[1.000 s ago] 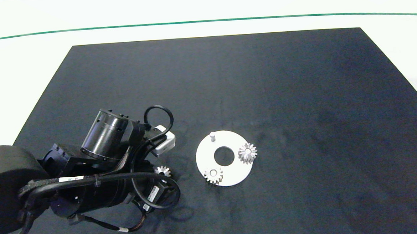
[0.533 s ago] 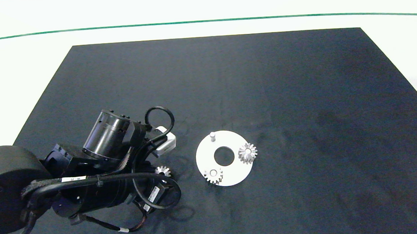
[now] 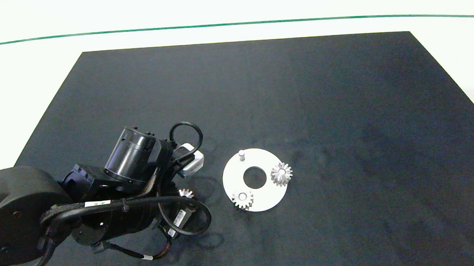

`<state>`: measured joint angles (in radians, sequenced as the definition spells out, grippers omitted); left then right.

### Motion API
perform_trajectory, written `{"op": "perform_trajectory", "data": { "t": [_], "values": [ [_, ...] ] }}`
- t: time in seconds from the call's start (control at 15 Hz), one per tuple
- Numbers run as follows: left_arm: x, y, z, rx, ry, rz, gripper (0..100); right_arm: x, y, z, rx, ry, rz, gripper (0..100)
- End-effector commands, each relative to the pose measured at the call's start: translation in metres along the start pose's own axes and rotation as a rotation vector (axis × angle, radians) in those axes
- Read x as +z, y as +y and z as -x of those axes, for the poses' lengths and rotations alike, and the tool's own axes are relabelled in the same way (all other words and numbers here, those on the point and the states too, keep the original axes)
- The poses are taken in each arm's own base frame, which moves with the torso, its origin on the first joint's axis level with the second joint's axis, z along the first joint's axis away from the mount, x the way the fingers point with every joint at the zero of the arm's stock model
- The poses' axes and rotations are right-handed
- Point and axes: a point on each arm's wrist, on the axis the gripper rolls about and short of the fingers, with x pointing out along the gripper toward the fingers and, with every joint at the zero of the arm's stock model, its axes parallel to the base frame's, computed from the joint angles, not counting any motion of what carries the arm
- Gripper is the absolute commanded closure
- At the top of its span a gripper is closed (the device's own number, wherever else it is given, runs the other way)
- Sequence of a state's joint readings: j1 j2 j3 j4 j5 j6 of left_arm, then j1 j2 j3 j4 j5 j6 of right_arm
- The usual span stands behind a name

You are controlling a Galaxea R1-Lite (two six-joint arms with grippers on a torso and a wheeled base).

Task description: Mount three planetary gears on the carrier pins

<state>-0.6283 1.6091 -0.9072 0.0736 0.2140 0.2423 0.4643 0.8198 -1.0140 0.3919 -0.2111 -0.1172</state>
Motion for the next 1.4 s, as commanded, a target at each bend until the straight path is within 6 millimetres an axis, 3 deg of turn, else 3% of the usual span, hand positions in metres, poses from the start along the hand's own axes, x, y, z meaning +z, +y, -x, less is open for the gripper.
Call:
{"op": "perform_trajectory", "data": {
  "t": [0.07,0.53,0.93,1.13,1.4],
  "values": [
    [-0.001,0.000,0.000,-0.001,0.005,0.000,61,0.000,0.000,0.000,0.002,0.002,0.006,0],
    [0.002,-0.001,0.005,-0.002,-0.015,0.008,76,0.000,0.000,0.000,0.002,0.003,0.006,0],
    [0.037,0.012,0.037,0.009,-0.101,-0.008,81,-0.001,0.000,-0.001,0.001,0.008,0.009,0],
    [0.063,0.004,0.052,-0.026,-0.139,-0.078,81,-0.001,0.001,-0.003,0.002,0.014,0.010,0],
    [0.091,-0.028,0.033,-0.095,-0.155,-0.165,81,-0.001,0.000,-0.002,-0.003,0.011,0.013,0]
  ]
}}
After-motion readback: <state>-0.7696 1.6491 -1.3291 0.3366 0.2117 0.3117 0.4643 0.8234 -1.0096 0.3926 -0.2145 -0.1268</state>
